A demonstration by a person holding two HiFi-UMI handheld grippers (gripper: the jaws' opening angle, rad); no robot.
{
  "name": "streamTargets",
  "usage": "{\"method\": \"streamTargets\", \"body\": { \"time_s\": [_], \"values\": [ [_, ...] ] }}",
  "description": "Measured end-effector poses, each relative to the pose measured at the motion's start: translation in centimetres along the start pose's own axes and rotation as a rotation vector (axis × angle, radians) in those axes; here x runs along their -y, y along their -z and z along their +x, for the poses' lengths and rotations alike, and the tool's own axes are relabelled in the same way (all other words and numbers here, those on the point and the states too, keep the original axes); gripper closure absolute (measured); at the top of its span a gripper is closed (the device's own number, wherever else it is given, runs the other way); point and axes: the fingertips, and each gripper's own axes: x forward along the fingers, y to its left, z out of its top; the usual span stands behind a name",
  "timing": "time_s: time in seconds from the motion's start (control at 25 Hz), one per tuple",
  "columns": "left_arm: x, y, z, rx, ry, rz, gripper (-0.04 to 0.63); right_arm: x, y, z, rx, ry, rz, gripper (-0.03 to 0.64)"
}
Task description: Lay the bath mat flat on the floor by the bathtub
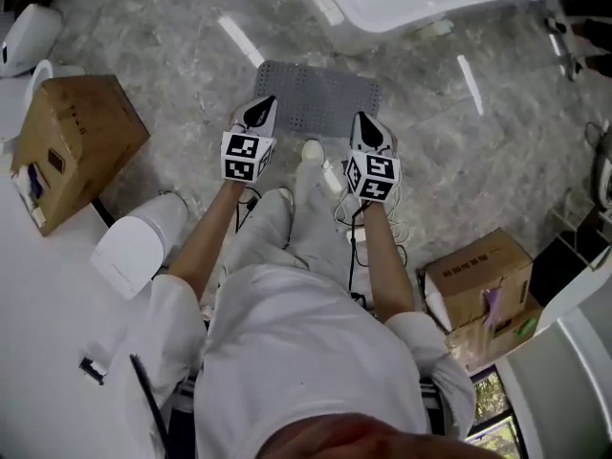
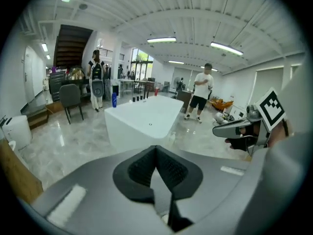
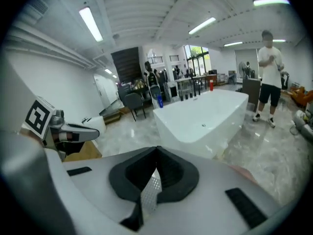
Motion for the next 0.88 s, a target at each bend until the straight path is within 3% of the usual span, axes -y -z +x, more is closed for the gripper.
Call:
{"method": "streamTargets", "body": {
  "time_s": [0.16,0.36,0.64,0.88],
  "values": [
    [2.3,-9.8,-5.6,0.154,0.021,0.045,0.600,-2.8,-9.7,-6.0,0.165,-0.030,-0.072,0.614],
    [4.7,-19.0,-14.0,0.406,0.021,0.127,0.599,-6.6,-18.0,-13.3,0.373,-0.052,-0.176,0.614],
    [6.9,-26.3,-23.6,0.704,0.040,0.187,0.600,-12.6,-25.6,-22.0,0.635,-0.059,-0.262,0.611],
    [6.3,-30.7,-29.4,0.842,0.032,0.197,0.601,-17.6,-29.6,-26.2,0.769,-0.041,-0.337,0.615]
  ]
}}
